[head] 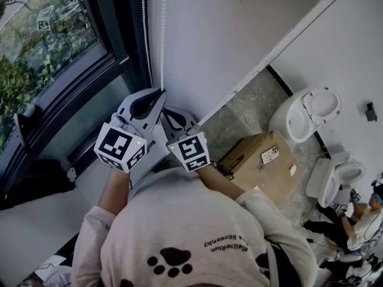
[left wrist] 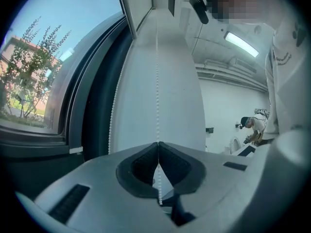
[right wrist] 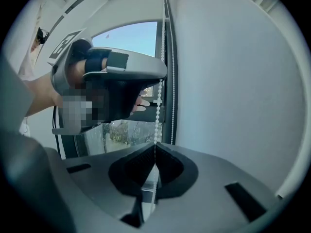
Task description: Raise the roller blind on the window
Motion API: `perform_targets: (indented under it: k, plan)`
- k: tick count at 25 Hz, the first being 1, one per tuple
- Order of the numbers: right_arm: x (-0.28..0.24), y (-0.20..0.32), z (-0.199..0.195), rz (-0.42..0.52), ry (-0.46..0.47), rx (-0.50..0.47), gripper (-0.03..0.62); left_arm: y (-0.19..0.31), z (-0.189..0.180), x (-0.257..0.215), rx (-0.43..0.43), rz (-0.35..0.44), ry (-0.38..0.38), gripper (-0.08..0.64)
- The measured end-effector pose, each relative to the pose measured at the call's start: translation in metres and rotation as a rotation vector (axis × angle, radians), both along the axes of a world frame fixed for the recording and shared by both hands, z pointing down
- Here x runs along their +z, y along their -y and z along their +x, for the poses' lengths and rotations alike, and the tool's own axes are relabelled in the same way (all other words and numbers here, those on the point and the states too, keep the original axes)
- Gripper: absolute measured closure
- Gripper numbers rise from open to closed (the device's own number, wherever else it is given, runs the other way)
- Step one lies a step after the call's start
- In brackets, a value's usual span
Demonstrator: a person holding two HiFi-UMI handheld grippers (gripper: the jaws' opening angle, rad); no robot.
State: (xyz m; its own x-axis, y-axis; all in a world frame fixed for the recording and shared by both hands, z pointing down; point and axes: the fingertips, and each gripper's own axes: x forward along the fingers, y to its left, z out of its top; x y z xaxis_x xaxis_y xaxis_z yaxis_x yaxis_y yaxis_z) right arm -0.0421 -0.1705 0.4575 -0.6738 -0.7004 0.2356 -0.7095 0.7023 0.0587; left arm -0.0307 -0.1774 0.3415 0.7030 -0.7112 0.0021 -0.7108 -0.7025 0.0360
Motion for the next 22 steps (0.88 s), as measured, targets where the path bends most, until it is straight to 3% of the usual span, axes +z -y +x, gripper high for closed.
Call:
perform_targets:
  k: [22]
  plan:
    - [0.060,-0.004,0.005,-0.123,-0.073,0.002,0.583,0.000,0.002,0.063,-0.016,-0.086,0.021,0.549]
